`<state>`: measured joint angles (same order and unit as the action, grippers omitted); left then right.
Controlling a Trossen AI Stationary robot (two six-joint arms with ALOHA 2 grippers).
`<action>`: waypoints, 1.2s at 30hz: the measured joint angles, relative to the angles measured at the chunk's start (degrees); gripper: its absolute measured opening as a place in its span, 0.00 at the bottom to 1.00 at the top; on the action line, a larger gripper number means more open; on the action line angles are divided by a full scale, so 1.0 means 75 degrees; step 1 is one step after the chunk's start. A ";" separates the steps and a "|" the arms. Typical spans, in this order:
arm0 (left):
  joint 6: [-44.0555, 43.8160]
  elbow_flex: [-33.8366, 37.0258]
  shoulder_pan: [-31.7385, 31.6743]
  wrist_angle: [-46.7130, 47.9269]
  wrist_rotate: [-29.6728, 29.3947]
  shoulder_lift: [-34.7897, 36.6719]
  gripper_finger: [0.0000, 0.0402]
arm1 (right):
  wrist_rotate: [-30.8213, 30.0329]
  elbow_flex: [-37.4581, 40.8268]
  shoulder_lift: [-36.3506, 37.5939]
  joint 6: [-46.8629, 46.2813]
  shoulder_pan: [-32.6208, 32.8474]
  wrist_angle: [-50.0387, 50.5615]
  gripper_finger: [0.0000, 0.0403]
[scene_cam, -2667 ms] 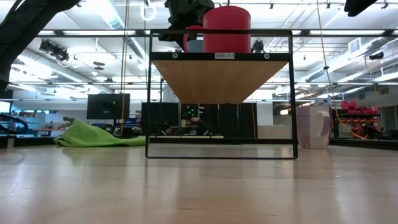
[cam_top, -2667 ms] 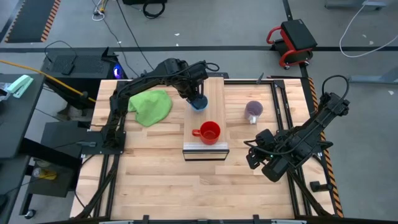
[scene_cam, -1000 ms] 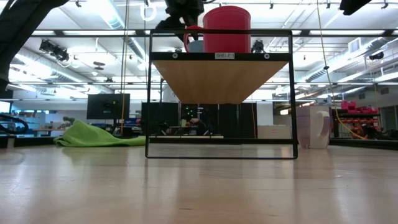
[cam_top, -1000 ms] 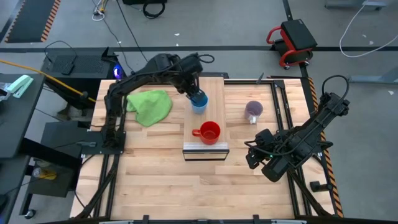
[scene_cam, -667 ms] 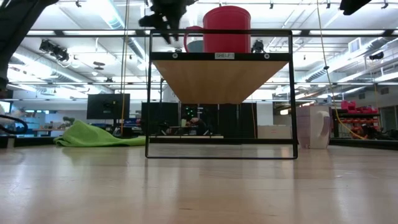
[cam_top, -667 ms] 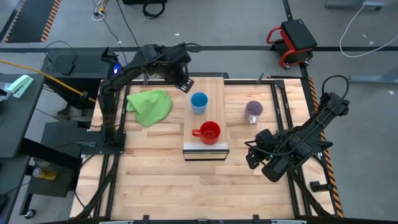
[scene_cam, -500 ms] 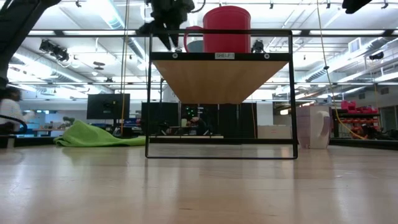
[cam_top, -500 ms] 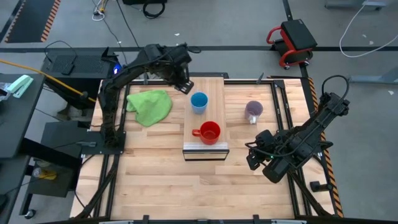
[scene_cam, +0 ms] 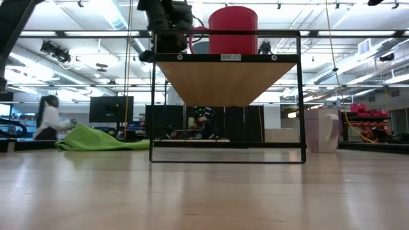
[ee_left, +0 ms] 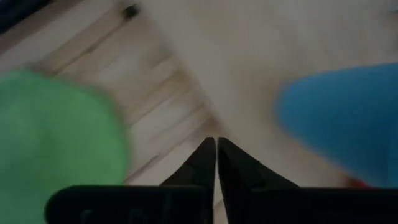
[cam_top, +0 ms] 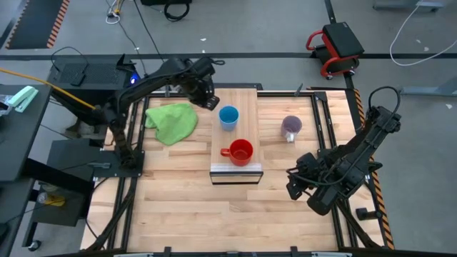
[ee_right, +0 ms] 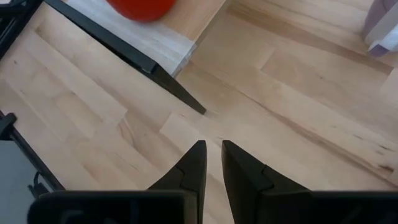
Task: Stack small to large cups/mugs on shelf
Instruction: Put the blue cup on the shelf
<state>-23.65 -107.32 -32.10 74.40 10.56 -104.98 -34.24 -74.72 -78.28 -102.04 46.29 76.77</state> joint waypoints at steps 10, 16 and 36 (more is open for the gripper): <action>-0.0643 0.1200 0.0117 -0.2024 0.0472 0.0309 0.08 | -0.0038 -0.0003 0.0000 0.0024 -0.0084 0.0039 0.14; -0.0774 0.1267 0.0398 -0.2635 0.0491 0.0302 0.08 | -0.0038 -0.0003 0.0000 0.0076 -0.0151 0.0038 0.14; -0.1374 0.1267 0.0880 -0.3390 0.0456 0.0297 0.04 | -0.0034 -0.0003 0.0000 0.0406 -0.0371 0.0032 0.14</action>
<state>-33.95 -97.82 -25.50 48.97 13.98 -102.76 -34.50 -74.74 -78.28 -99.00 43.51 77.01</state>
